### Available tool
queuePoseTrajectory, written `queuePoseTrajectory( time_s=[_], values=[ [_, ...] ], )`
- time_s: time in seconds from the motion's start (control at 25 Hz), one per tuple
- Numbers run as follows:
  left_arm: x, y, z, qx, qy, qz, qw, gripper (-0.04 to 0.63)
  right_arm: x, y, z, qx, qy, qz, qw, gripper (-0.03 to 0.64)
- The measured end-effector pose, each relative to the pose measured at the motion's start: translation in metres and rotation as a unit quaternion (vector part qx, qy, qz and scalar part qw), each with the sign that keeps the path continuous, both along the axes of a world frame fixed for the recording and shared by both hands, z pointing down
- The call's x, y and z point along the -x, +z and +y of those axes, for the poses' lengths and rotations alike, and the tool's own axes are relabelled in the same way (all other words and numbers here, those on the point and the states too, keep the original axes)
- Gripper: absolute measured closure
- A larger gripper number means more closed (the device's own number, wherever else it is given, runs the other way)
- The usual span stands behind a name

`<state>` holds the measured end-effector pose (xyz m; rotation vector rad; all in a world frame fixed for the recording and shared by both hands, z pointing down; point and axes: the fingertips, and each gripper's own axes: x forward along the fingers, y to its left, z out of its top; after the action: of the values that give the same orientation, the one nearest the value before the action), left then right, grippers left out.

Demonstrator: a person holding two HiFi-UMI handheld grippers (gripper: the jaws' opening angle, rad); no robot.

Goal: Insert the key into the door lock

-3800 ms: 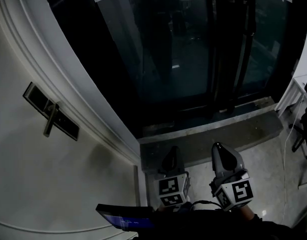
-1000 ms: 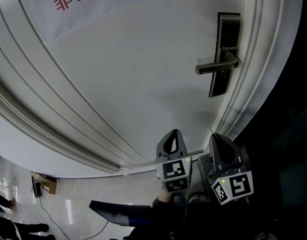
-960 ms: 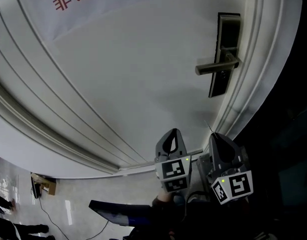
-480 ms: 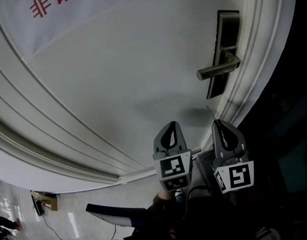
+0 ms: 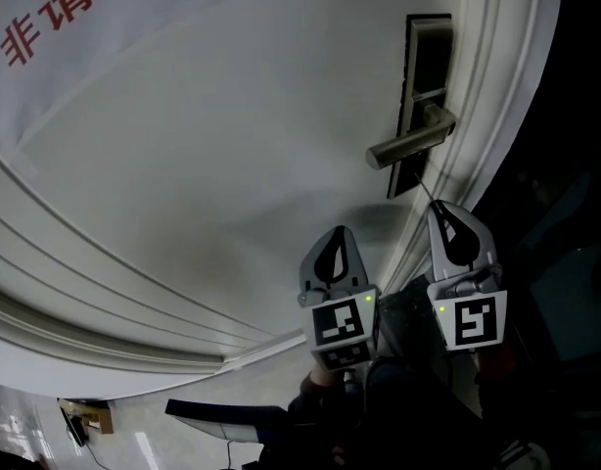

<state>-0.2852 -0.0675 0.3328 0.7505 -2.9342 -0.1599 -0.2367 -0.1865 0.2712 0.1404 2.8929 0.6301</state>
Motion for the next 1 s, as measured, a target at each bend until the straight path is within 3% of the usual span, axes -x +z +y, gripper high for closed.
queuePoseTrajectory(
  time_s=[0.2,0.48,0.56,0.76,1.0],
  values=[
    [0.003,-0.018,-0.036,-0.003,0.031,-0.008,0.9995,0.595,0.014,-0.007,-0.023,-0.037,0.008,0.005,0.999,0.604],
    [0.003,-0.017,-0.071,-0.024,0.072,-0.001,0.9971,0.595,0.028,-0.012,-0.026,-0.158,0.000,-0.010,0.987,0.604],
    [0.002,-0.016,-0.079,-0.034,0.083,0.005,0.9960,0.595,0.030,-0.013,-0.025,-0.217,0.010,-0.022,0.976,0.604],
    [0.000,-0.008,-0.091,-0.044,0.099,0.018,0.9939,0.595,0.033,-0.012,-0.025,-0.369,0.031,-0.026,0.928,0.604],
    [0.007,-0.007,-0.094,-0.044,0.099,0.019,0.9939,0.595,0.032,-0.006,-0.025,-0.424,0.036,-0.021,0.905,0.604]
  ],
)
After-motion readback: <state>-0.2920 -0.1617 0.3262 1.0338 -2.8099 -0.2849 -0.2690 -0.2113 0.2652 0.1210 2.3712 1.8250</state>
